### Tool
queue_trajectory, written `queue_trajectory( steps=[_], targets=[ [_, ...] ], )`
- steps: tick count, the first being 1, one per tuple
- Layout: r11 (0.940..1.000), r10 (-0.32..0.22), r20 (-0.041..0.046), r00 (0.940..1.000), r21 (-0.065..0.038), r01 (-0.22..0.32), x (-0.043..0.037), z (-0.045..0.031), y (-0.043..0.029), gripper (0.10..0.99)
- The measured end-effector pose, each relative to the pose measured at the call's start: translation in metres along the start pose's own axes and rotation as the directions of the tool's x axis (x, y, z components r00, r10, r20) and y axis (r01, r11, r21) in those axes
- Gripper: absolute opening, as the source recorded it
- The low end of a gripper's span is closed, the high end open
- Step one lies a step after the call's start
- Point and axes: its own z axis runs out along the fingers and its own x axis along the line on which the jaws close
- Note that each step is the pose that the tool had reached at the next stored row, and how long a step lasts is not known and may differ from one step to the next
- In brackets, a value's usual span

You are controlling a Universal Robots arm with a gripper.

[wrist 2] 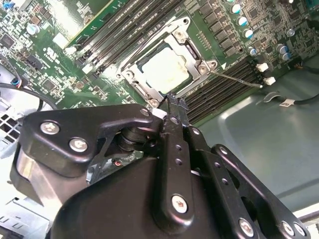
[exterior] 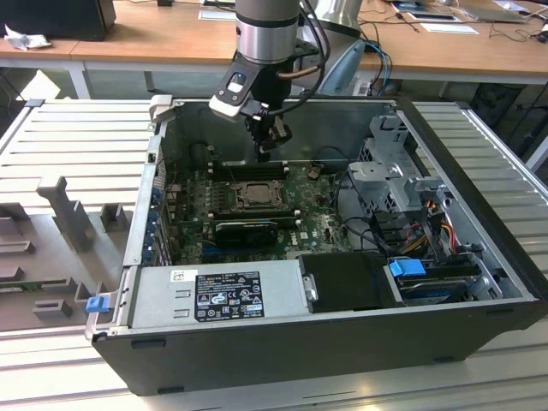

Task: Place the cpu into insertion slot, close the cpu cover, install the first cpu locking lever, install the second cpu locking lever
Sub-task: 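Install the first cpu locking lever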

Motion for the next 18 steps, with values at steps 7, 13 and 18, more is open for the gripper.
queue_trajectory(
  steps=[7,13,18],
  targets=[
    [0.9987,-0.051,-0.0014,0.9987,0.001,0.051,0.0,0.0,0.0,0.106],
    [0.996,-0.089,-0.0025,0.996,0.001,0.089,0.0,0.0,0.0,0.106],
    [0.9917,-0.129,-0.0037,0.9917,0.001,0.129,0.0,0.0,0.0,0.106]
  ],
)
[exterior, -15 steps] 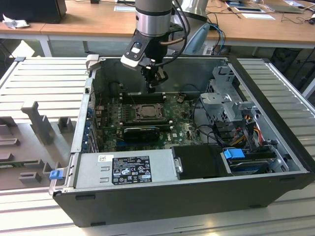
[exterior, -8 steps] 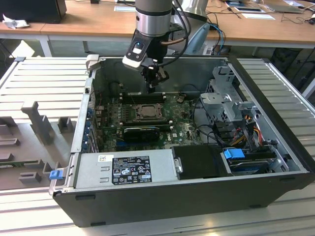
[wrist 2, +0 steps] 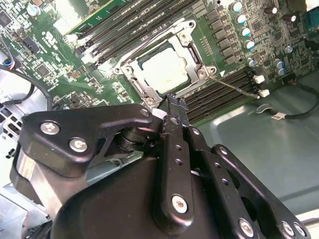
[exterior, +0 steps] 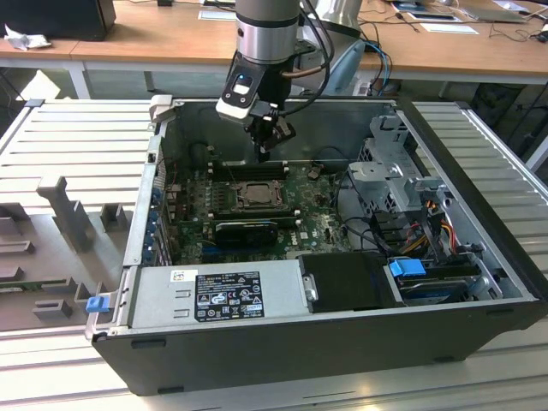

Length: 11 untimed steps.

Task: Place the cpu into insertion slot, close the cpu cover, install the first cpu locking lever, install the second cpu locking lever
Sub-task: 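Install the first cpu locking lever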

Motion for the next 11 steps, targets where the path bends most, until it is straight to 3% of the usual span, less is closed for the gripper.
queue_trajectory(
  steps=[4,11],
  targets=[
    [0.9974,-0.072,-0.002,0.9974,0.001,0.072,0.0,0.0,0.0,0.106],
    [0.9916,-0.129,-0.0033,0.9916,0.002,0.129,0.0,0.0,0.0,0.106]
  ],
)
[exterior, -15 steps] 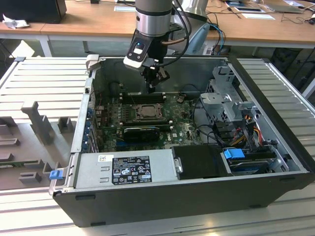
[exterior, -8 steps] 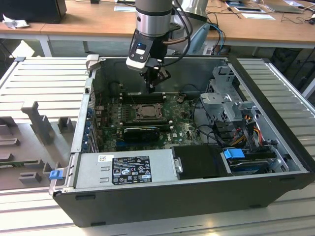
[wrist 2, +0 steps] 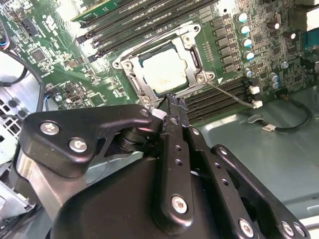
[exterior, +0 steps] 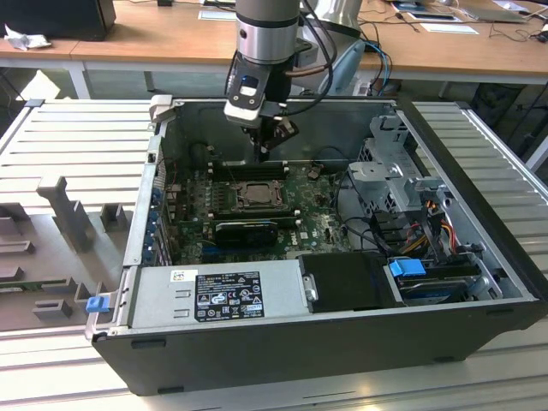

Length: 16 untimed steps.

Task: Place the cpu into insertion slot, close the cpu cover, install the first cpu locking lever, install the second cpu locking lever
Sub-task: 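Install the first cpu locking lever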

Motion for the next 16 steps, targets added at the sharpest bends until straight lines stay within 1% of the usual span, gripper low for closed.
queue_trajectory(
  steps=[5,6,8,12,16],
  targets=[
    [0.999,-0.045,-0.0012,0.999,0.0,0.045,0.0,0.0,0.0,0.106],
    [0.9968,-0.08,-0.0022,0.9968,0.001,0.08,0.0,0.0001,0.0,0.106],
    [0.9915,-0.13,-0.0036,0.9914,0.001,0.13,0.0,0.0001,0.0,0.106],
    [0.9823,-0.187,-0.0047,0.9823,0.002,0.187,0.0,0.0001,0.0,0.106],
    [0.9708,-0.24,-0.0062,0.9708,0.003,0.24,0.0,0.0001,0.0,0.106]
  ],
)
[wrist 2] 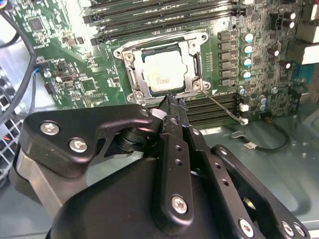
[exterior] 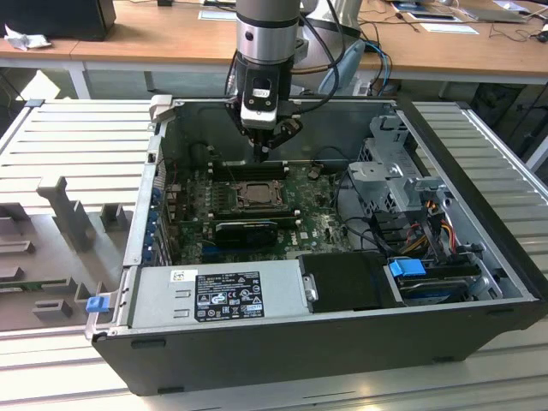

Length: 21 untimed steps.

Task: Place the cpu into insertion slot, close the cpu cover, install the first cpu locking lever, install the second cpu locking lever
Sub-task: 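Install the first cpu locking lever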

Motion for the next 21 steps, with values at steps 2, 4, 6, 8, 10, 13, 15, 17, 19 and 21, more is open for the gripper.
queue_trajectory(
  steps=[2,4,6,8,10,13,15,17,19,21],
  targets=[
    [0.9996,-0.029,-0.0008,0.9996,0.0,0.029,0.0,0.0,0.0,0.106],
    [0.9986,-0.053,-0.0015,0.9986,0.001,0.053,0.0,0.0,0.0,0.106],
    [0.9967,-0.081,-0.0023,0.9967,0.001,0.081,0.0,0.0,0.0,0.106],
    [0.9947,-0.103,-0.0029,0.9947,0.001,0.103,0.0,0.0,0.0,0.106],
    [0.9917,-0.129,-0.0036,0.9917,0.001,0.129,0.0,0.0,0.0,0.106],
    [0.9886,-0.151,-0.0042,0.9886,0.001,0.151,0.0,0.0,0.0,0.106],
    [0.9858,-0.168,-0.0048,0.9857,0.001,0.168,0.0,0.0,0.0,0.106],
    [0.9821,-0.188,-0.0054,0.9821,0.001,0.188,0.0,0.0,0.0,0.106],
    [0.9793,-0.203,-0.0058,0.9792,0.002,0.203,0.0,0.0,0.0,0.106],
    [0.976,-0.218,-0.0062,0.976,0.002,0.218,0.0,0.0,0.0,0.106]
  ],
)
